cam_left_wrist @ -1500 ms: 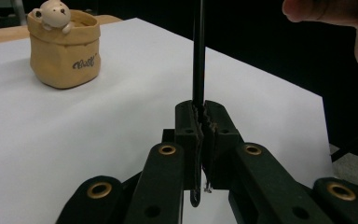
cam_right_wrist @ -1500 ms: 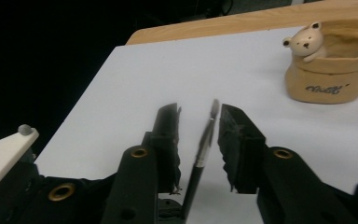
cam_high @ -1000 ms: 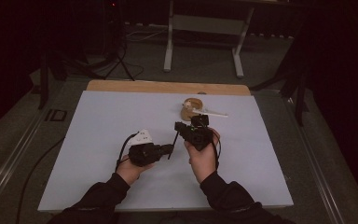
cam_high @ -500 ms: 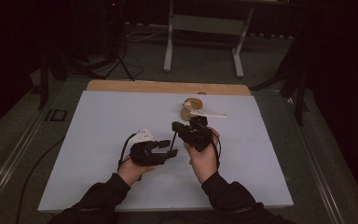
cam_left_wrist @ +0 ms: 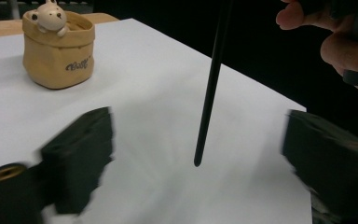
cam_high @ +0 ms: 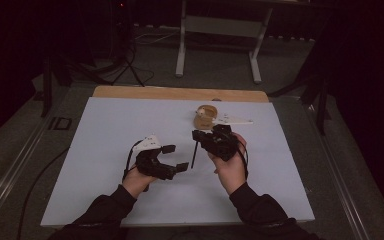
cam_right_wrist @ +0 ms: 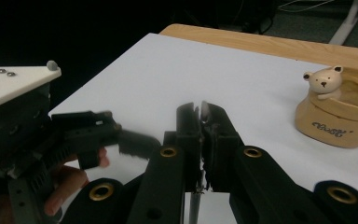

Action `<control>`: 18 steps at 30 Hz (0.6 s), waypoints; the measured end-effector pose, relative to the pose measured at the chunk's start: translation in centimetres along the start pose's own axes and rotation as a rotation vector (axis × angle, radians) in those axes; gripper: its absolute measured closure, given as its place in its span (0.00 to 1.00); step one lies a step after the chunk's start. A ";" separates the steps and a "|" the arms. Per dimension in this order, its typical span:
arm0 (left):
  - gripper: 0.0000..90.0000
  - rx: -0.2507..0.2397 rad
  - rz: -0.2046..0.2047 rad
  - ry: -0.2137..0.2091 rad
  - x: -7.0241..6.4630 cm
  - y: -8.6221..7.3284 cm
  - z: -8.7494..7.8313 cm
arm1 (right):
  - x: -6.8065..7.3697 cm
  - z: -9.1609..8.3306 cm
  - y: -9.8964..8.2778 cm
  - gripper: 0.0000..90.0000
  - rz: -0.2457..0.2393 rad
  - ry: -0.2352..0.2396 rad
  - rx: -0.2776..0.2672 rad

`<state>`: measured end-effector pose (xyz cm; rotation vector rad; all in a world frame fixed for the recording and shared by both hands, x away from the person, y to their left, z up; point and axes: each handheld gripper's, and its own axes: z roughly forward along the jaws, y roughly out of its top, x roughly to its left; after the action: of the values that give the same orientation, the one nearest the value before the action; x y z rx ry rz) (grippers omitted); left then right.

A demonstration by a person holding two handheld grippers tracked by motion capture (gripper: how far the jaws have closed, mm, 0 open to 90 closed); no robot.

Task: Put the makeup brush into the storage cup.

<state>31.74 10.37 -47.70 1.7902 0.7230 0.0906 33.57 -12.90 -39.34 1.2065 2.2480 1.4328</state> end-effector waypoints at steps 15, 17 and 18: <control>0.02 -0.072 0.021 0.059 0.4 1.3 -3.1 | -2.5 -1.9 -0.3 0.95 -0.048 0.031 0.004; 0.02 -0.093 0.062 0.087 0.3 1.2 -3.5 | -2.9 -2.2 -0.4 0.95 -0.052 0.033 0.004; 0.02 -0.091 0.070 0.081 0.2 1.1 -3.7 | -3.1 -2.3 -0.4 0.95 -0.055 0.032 0.004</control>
<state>30.87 13.44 -45.48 1.7325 0.7029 0.2402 34.01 -16.74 -39.25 1.1220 2.2878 1.4378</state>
